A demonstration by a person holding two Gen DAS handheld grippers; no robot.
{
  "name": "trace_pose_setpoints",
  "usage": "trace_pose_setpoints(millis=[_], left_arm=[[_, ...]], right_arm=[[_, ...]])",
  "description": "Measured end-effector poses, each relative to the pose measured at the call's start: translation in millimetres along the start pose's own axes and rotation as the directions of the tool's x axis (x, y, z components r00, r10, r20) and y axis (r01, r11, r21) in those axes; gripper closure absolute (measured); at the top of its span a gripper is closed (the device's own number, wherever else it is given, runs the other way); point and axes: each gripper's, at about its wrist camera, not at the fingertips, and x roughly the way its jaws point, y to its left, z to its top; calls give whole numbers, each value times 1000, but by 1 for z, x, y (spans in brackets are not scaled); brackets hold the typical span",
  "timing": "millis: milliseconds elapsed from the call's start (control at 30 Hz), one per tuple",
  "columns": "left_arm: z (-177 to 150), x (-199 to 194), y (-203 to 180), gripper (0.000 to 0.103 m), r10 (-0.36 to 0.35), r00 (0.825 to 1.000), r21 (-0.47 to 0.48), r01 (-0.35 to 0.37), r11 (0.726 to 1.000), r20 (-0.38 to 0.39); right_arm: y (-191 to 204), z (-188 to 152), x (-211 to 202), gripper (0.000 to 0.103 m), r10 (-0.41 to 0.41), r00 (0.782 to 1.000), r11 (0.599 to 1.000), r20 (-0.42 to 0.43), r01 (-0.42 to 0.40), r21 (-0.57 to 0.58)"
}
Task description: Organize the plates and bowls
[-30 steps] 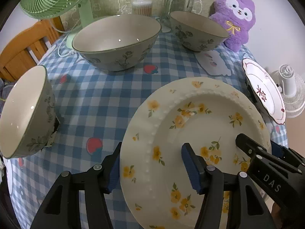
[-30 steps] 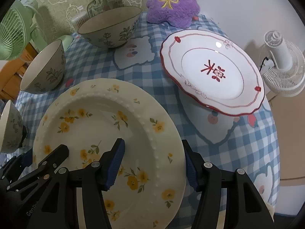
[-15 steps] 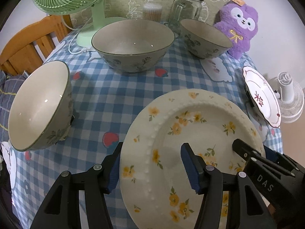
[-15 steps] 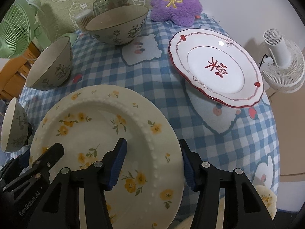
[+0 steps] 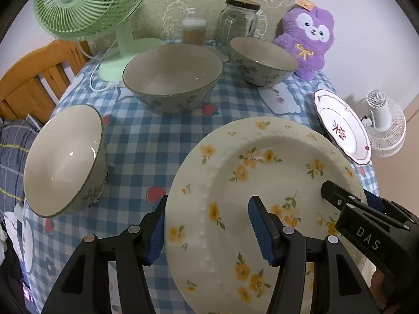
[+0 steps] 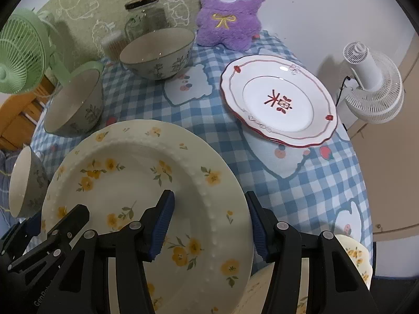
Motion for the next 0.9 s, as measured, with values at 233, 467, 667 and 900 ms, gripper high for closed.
trace_pose_setpoints(millis=[233, 467, 667, 900], left_arm=[[0, -10, -11, 44, -2, 1000, 24, 1, 1000, 22], [-2, -26, -28, 44, 14, 998, 11, -15, 1000, 65], [-9, -34, -50, 44, 40, 996, 21, -42, 999, 75], [-19, -38, -72, 44, 34, 997, 6, -35, 999, 73]], right_arm=[[-10, 0, -14, 47, 3, 999, 1000, 32, -3, 13], [-28, 1, -24, 48, 33, 999, 999, 37, -33, 2], [-47, -3, -36, 48, 36, 998, 999, 45, -35, -2], [-69, -8, -48, 48, 26, 998, 1000, 55, -25, -12]])
